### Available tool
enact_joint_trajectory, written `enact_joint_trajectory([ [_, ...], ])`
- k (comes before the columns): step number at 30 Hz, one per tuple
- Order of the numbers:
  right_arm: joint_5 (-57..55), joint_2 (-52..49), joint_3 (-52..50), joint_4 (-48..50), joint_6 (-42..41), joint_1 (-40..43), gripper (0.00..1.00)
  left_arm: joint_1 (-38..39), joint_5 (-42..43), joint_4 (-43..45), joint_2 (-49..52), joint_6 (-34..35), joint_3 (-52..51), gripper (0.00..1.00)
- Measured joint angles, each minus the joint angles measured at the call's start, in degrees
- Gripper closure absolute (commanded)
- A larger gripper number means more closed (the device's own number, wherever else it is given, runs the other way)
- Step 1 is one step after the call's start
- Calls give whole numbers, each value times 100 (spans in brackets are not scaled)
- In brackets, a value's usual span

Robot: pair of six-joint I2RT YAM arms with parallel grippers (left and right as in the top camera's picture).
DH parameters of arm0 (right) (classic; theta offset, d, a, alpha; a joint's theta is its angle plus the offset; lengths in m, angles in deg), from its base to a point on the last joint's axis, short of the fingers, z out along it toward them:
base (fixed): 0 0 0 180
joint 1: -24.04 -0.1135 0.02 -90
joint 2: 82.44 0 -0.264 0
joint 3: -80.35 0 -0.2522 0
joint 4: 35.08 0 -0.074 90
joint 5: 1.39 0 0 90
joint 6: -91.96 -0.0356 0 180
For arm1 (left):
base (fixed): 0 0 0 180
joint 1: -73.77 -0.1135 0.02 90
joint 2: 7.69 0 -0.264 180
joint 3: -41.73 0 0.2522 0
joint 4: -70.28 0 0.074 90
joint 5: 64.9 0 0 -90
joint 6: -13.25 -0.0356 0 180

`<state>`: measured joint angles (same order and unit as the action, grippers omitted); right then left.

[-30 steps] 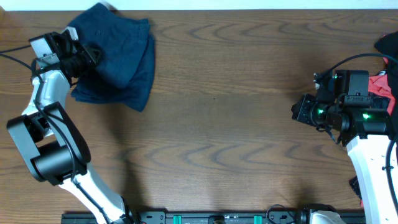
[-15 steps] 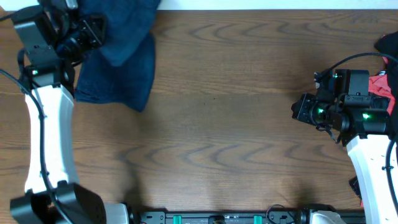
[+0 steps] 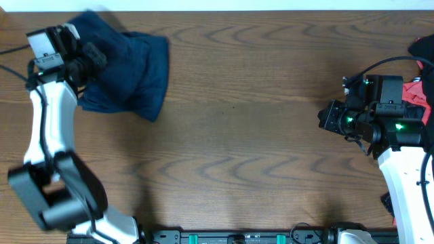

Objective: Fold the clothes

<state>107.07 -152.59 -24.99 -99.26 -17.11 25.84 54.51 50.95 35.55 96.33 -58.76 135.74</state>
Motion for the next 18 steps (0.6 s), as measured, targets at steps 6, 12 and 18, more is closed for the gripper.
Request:
enact_joint_trajectory([
  [6, 0, 0, 0, -11, 0, 0, 97, -2, 348, 181, 452, -28, -42, 94],
  [12, 0, 0, 0, -9, 0, 0, 97, 195, 640, 175, -295, -26, -42, 94],
  [18, 0, 0, 0, 11, 0, 0, 97, 632, 896, 393, -1292, -245, 55, 94],
])
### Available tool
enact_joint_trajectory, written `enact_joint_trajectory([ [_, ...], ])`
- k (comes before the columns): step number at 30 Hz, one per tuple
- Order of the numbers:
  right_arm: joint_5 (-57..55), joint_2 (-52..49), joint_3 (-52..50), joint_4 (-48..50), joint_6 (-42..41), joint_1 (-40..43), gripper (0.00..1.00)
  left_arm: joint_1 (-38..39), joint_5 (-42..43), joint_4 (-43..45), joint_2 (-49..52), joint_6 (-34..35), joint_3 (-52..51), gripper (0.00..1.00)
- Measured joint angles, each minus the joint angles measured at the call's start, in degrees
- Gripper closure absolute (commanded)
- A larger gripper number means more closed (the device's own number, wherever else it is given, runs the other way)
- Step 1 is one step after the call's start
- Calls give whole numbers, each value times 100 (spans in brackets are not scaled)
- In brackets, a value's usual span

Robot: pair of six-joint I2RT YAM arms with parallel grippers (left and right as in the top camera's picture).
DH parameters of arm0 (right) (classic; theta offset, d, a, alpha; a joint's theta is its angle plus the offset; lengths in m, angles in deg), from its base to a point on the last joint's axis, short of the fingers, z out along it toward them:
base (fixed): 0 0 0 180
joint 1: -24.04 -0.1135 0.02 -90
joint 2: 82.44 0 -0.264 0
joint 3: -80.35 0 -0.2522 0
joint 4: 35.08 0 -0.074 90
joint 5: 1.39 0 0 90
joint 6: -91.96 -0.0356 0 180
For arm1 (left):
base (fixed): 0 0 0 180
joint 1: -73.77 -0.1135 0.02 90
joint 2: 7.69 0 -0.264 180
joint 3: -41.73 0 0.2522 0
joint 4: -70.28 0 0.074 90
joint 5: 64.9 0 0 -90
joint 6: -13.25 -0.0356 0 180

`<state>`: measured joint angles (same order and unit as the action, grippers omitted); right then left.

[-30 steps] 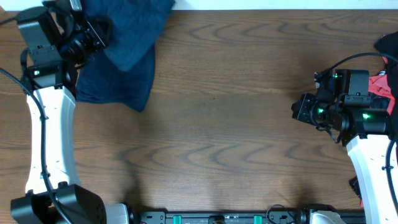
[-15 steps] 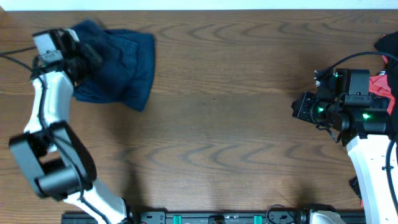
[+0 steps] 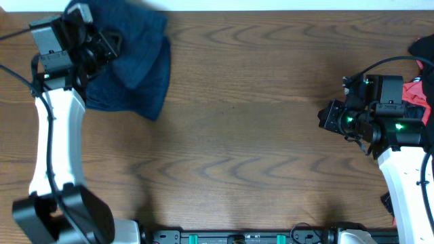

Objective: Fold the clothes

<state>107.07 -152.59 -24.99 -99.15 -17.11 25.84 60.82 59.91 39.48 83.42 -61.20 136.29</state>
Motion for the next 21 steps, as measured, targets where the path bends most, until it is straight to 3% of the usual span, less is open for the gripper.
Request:
enact_joint_trajectory([
  [7, 7, 0, 0, -9, 2, 0, 98, 11, -33, -72, 529, -514, 35, 91],
  [8, 13, 0, 0, -13, 0, 0, 98, 9, -120, -127, 754, -581, 33, 85],
  [11, 44, 0, 0, -17, 0, 0, 97, -13, -293, -280, 1408, -728, 26, 36],
  [13, 59, 0, 0, -17, 0, 0, 98, -44, -376, -459, 1816, -723, 22, 29],
  [15, 72, 0, 0, -20, 0, 0, 98, -96, -439, -667, 2096, -715, 13, 13],
  [21, 92, 0, 0, -15, 0, 0, 97, -354, -514, -1019, 1987, -686, 11, 5],
])
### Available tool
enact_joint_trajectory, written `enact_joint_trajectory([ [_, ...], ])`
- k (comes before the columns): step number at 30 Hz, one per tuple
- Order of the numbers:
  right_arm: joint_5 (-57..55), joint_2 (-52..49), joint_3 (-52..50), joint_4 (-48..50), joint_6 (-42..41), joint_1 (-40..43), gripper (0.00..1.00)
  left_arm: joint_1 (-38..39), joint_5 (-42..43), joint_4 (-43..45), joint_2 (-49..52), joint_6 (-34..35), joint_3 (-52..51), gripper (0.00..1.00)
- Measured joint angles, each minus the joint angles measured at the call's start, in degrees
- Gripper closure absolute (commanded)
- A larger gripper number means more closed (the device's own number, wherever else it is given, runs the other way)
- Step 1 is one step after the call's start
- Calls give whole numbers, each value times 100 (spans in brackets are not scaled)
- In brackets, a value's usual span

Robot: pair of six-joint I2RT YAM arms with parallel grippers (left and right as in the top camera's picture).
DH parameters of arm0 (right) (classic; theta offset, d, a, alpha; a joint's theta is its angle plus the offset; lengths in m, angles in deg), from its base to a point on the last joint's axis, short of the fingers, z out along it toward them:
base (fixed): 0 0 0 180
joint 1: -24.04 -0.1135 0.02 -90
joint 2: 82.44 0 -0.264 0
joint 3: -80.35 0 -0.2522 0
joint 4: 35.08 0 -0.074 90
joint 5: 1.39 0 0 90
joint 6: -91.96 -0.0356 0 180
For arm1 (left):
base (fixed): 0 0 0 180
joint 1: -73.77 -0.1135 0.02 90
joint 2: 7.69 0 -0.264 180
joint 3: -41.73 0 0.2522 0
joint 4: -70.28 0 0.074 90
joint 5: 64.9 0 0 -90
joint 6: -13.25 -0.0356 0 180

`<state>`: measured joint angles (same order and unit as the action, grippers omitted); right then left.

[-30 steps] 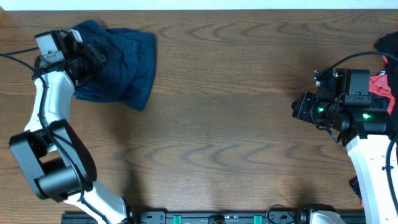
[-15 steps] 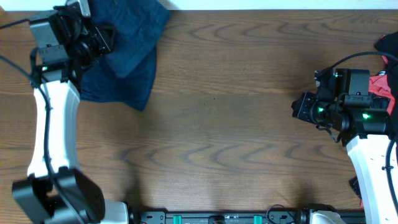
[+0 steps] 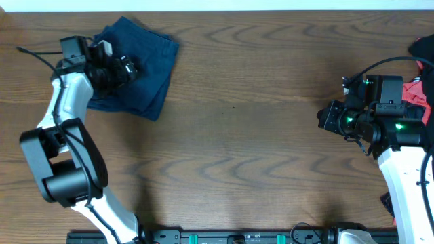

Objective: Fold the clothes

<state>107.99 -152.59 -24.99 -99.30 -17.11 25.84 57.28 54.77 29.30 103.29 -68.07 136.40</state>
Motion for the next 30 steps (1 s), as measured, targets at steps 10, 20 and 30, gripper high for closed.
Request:
enact_joint_trajectory([
  [10, 17, 0, 0, 63, 0, 0, 96, -188, -9, -616, -1661, -28, 15, 23],
  [20, 17, 0, 0, 149, 7, 0, 96, 160, -973, -1213, -1276, -151, -398, 21],
  [30, 17, 0, 0, 184, 39, 0, 95, 210, -319, -459, -214, -219, -780, 30],
])
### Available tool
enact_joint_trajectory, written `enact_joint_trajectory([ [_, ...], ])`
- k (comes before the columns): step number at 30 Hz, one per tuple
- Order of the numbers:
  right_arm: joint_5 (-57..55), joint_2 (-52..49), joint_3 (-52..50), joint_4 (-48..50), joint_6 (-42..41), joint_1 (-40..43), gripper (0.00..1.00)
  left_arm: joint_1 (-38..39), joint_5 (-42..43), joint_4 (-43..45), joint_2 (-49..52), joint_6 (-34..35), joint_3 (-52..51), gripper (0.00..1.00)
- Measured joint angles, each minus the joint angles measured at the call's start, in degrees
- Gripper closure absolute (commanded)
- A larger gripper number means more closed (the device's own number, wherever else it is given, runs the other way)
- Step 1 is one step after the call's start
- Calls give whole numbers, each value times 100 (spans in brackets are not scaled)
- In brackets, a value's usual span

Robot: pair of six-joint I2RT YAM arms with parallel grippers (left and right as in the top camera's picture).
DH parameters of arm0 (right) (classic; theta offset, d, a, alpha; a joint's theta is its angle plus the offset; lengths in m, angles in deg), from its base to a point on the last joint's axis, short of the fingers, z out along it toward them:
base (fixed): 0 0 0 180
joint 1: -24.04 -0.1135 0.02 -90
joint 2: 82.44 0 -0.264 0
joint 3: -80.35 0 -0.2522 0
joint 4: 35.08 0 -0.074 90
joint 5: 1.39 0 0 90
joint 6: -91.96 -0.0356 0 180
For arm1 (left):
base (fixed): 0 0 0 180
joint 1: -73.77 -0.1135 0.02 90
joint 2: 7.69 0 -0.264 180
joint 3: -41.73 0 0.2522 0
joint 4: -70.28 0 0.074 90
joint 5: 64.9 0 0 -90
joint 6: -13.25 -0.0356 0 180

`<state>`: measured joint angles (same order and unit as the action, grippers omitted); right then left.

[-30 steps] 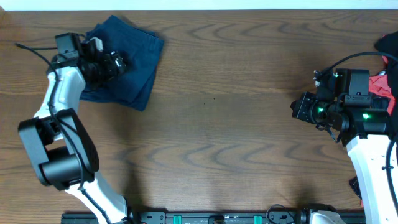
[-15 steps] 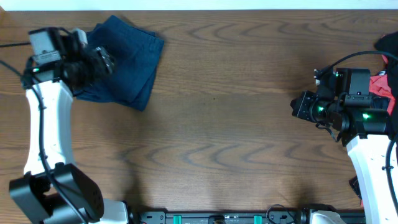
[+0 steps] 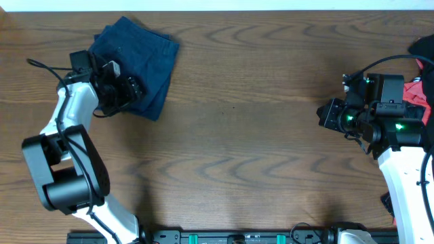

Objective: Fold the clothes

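Note:
A navy blue garment [image 3: 142, 54] lies folded flat at the table's far left. My left gripper [image 3: 133, 89] sits low over its near edge, pointing right. Its fingers look spread and no cloth is lifted between them. Far across the table, my right gripper [image 3: 323, 116] hovers over bare wood and points left. It holds nothing, and the overhead view does not show how its jaws stand.
A heap of red and dark clothes [image 3: 422, 71] lies at the right edge behind the right arm. The brown wooden table [image 3: 237, 135] stretches between the arms. A black rail [image 3: 237, 237] runs along the front edge.
My left gripper has moved nearer and a little to the right, from the middle of the navy garment to its near edge. The garment lies as before. The right arm is unchanged.
The left gripper first held the navy garment's left side raised, then carried it up toward the far edge with the cloth bunched. After that the garment lay flat and folded with the gripper over it. Now the gripper is at its near edge. The right arm stayed still.

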<state>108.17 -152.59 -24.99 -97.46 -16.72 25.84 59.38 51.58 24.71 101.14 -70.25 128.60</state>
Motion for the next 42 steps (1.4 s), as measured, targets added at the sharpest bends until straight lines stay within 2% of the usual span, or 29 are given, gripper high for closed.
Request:
enact_joint_trajectory([
  [5, 0, 0, 0, 0, 11, 0, 95, 168, 197, 341, 225, -48, -26, 79],
  [7, 0, 0, 0, 0, 37, 0, 94, 223, 385, 409, 249, -57, -35, 87],
  [10, 0, 0, 0, -9, 90, 0, 94, 262, 811, 466, 234, -46, -35, 90],
  [14, 0, 0, 0, -13, 125, 0, 94, 262, 1095, 304, 2, 153, -52, 91],
  [19, 0, 0, 0, -13, 136, 0, 94, 306, 1261, 223, -741, 542, -74, 89],
  [21, 0, 0, 0, -11, 138, 0, 94, 356, 1305, 221, -975, 649, -74, 83],
  [22, 0, 0, 0, -11, 136, 0, 94, 391, 1320, 221, -1047, 686, -74, 74],
  [25, 0, 0, 0, -9, 138, 0, 94, 522, 1268, 105, -1073, 798, -74, 65],
  [26, 0, 0, 0, -11, 138, 0, 94, 566, 1226, 11, -1058, 804, -74, 59],
  [28, 0, 0, 0, -22, 138, 0, 94, 658, 1152, -232, -1045, 831, -74, 54],
  [30, 0, 0, 0, -39, 142, 0, 94, 730, 1084, -422, -1045, 835, -74, 42],
  [32, 0, 0, 0, -48, 160, 0, 94, 737, 1056, -520, -1047, 841, -74, 36],
  [39, -2, 0, 0, -44, 199, 0, 93, 304, 1008, -627, -1493, 852, -74, 35],
  [40, 0, 0, 0, -37, 201, 0, 93, 223, 938, -535, -1692, 852, -74, 40],
  [42, -2, 0, 0, 4, 203, 0, 93, 153, 732, -378, -1989, 879, -68, 59],
])
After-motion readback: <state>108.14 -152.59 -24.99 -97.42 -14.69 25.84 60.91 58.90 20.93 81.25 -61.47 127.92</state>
